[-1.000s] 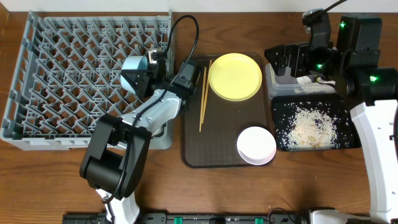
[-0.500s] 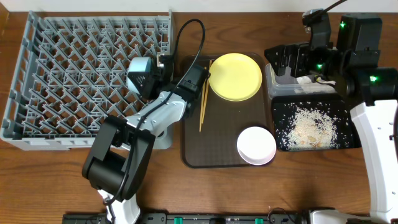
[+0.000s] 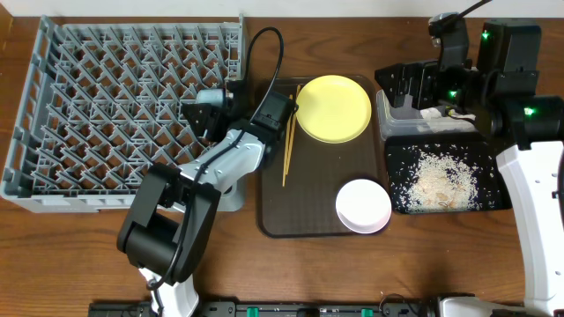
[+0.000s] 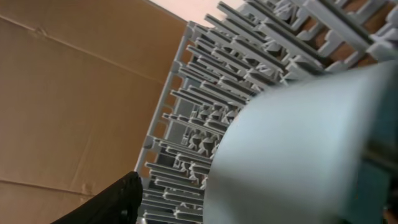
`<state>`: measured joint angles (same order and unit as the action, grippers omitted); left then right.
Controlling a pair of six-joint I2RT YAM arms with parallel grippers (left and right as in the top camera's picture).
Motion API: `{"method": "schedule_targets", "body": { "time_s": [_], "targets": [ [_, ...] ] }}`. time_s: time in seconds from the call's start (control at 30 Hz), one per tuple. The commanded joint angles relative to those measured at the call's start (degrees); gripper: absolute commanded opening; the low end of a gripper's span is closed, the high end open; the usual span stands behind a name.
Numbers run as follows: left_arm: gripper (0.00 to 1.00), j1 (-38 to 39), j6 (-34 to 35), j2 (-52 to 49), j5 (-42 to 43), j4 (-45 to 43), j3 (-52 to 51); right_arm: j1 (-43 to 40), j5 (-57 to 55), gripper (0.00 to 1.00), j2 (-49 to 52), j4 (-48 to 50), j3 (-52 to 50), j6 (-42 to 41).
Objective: Sort waste into correct bins and load items into the dishwasher
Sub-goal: 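Lower the bowl into the rack slot and open the left gripper, then move the left gripper to the white bowl and grasp its rim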
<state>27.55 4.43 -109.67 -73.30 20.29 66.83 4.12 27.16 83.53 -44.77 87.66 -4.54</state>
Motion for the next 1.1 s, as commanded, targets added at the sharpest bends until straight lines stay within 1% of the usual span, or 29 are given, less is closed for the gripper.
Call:
{"method": "schedule_targets", "body": {
  "time_s": [0.0, 0.07, 0.13, 0.23, 0.37, 0.43, 0.57, 0.67, 0.73, 0.8, 0.87, 0.97, 1.07],
  "targets": [
    [0.66, 1.68, 0.31, 1.57, 0.92, 0.00, -0.22, -0.31, 0.04, 0.99, 0.07, -0.02, 0.59, -0.55],
    [0.68, 2.95, 0.26, 3.50, 1.42, 0.02, -0.17, -0.31, 0.04, 0.99, 0.07, -0.04, 0.59, -0.55],
    [0.71, 4.11, -0.33, 5.88, 5.55, 0.20, -0.17, -0.31, 0.04, 0.99, 0.07, -0.04, 0.59, -0.55],
    [0.72, 5.16, -0.57, 9.60, 15.78, 1.20, -0.17, -0.31, 0.04, 0.99, 0.07, -0.02, 0.59, -0.55],
    [0.72, 5.42, 0.46, 15.13, 33.18, 2.38, -0.17, -0.31, 0.04, 0.99, 0.07, -0.04, 0.59, -0.55],
    [0.73, 5.44, 4.87, 18.78, 40.24, 2.58, 0.04, -0.31, 0.04, 0.99, 0.07, -0.04, 0.59, -0.55],
    [0.72, 5.66, 15.85, 27.17, 63.34, 3.52, 0.26, -0.31, 0.04, 0.99, 0.07, -0.07, 0.59, -0.55],
    [0.65, 6.12, 22.45, 28.87, 77.37, 5.33, 0.26, -0.31, 0.04, 0.99, 0.07, -0.04, 0.59, -0.55],
    [0.62, 7.23, 24.79, 28.00, 83.19, 7.61, 0.24, -0.31, 0.04, 0.99, 0.07, -0.07, 0.59, -0.55],
    [0.61, 8.83, 27.85, 26.08, 85.40, 9.62, 0.24, -0.31, 0.04, 0.99, 0.07, -0.04, 0.59, -0.55],
    [0.61, 10.86, 29.51, 23.04, 86.20, 10.08, 0.24, -0.31, 0.04, 0.99, 0.07, -0.07, 0.59, -0.55],
    [0.59, 14.21, 30.80, 16.15, 88.39, 5.33, 0.33, -0.31, 0.04, 0.99, 0.07, -0.07, 0.59, -0.55],
    [0.59, 15.06, 33.62, 10.14, 88.96, 4.74, 1.14, -0.31, 0.04, 0.99, 0.07, -0.07, 0.59, -0.55]
  ]
}}
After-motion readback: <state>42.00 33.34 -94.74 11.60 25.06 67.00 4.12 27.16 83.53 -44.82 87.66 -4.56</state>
